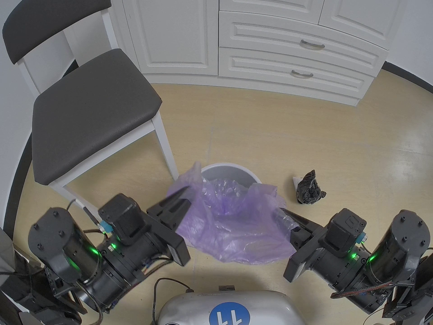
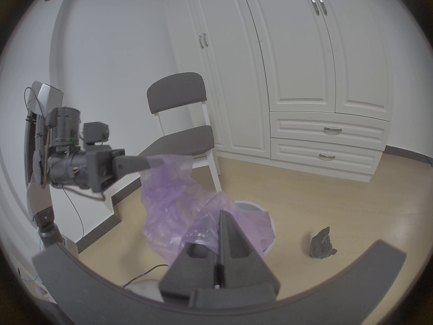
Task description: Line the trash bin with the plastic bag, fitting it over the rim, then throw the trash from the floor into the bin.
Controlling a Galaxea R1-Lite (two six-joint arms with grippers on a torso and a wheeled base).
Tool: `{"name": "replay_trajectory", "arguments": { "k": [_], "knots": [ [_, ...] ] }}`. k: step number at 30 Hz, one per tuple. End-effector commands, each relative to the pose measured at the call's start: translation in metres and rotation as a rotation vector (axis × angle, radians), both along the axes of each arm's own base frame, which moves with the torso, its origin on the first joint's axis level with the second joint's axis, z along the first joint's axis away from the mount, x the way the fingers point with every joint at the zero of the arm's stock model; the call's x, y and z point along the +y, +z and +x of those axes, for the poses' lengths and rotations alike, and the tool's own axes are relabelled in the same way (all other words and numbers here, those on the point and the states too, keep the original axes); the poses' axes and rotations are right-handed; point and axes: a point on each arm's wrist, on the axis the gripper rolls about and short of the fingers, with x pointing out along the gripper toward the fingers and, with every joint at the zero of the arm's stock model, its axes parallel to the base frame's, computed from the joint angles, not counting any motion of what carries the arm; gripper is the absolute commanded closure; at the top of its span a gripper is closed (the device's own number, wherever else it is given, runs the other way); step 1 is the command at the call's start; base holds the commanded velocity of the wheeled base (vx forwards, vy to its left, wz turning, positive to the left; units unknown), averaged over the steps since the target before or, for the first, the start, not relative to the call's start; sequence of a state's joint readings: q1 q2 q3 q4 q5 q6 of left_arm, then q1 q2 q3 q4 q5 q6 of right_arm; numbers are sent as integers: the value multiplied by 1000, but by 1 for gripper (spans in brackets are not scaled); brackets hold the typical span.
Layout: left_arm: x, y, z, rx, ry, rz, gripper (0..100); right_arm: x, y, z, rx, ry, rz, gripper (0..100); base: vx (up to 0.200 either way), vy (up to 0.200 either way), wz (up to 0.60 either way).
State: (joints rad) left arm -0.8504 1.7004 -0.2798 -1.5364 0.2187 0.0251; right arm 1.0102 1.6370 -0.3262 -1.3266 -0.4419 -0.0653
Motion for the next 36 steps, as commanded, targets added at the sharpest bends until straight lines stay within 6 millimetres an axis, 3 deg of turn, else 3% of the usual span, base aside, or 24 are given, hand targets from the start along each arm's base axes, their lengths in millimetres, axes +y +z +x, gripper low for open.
{"name": "replay_trajectory", "arguments": {
  "k": [1, 13, 17, 28, 36],
  "knots": [
    [-16, -16, -8, 58, -62, 34, 100, 10, -10, -1, 21, 21, -17, 100, 0, 0, 0],
    [-31, 0, 23, 21, -20, -80, 100, 29, -9, 10, 55, 24, 88, 100, 0, 0, 0],
    [-36, -12, 32, 47, -5, -53, 100, 36, -10, 18, 70, 5, 117, 100, 0, 0, 0],
    [-40, -15, 43, 65, 10, -77, 100, 32, -9, 37, 62, -71, 131, 100, 0, 0, 0],
    [-43, -22, 44, 81, 6, -63, 100, 35, -26, 61, 107, -122, 132, 100, 0, 0, 0]
  ]
}}
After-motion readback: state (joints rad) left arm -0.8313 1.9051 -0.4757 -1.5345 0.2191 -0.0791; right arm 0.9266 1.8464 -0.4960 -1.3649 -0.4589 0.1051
